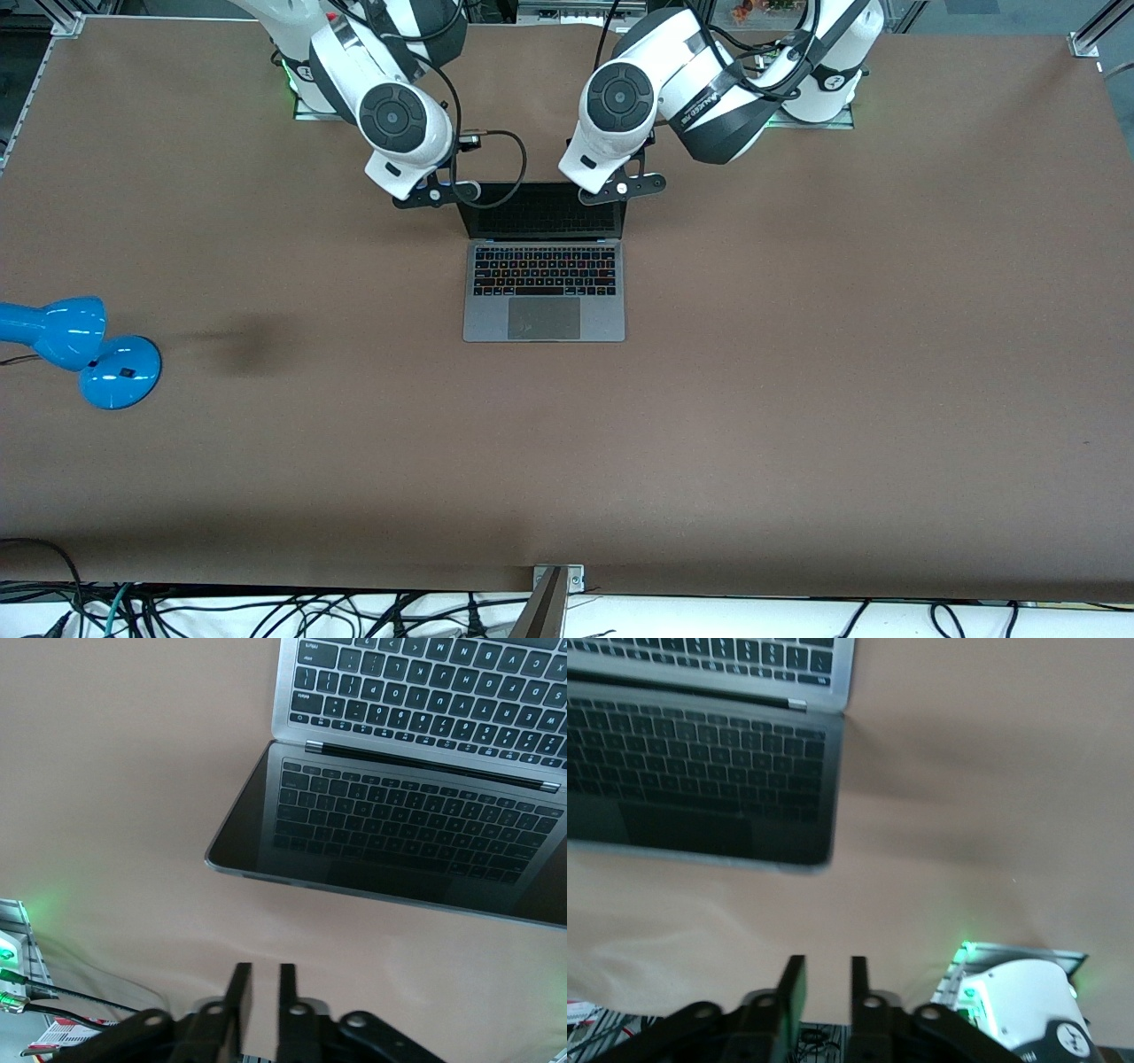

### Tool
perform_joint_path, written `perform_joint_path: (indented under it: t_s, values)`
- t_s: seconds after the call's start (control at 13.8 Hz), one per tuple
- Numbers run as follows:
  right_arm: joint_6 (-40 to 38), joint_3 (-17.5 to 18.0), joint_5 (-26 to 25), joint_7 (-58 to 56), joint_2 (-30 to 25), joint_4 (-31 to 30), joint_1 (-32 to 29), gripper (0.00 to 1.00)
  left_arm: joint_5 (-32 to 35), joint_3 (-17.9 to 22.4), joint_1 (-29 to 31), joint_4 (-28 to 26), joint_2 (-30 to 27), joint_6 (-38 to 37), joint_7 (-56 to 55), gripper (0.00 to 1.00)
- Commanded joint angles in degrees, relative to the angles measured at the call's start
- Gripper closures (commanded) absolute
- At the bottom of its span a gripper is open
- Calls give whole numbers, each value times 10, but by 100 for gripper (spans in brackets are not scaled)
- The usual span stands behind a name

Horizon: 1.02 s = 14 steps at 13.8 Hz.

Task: Close laptop with both arms from behind
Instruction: 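Lower both grippers behind the raised laptop screen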

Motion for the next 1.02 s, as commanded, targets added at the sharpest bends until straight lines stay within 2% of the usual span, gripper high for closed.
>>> perform_joint_path:
  t_s: [0.0, 0.36, 0.73, 0.94]
  values:
    - [33, 7, 11, 1, 1, 1, -7, 100, 14, -3, 2, -3, 10, 11, 1, 100]
    - [86, 6, -1, 0, 5, 4, -10, 100, 36, -2, 6, -3, 34, 33, 1, 100]
    - [142, 3, -24, 0, 41, 15, -15, 100, 65, 4, 13, 5, 47, 40, 2, 100]
    - [176, 2, -43, -1, 57, 17, -19, 100, 81, 5, 16, 8, 62, 71, 2, 100]
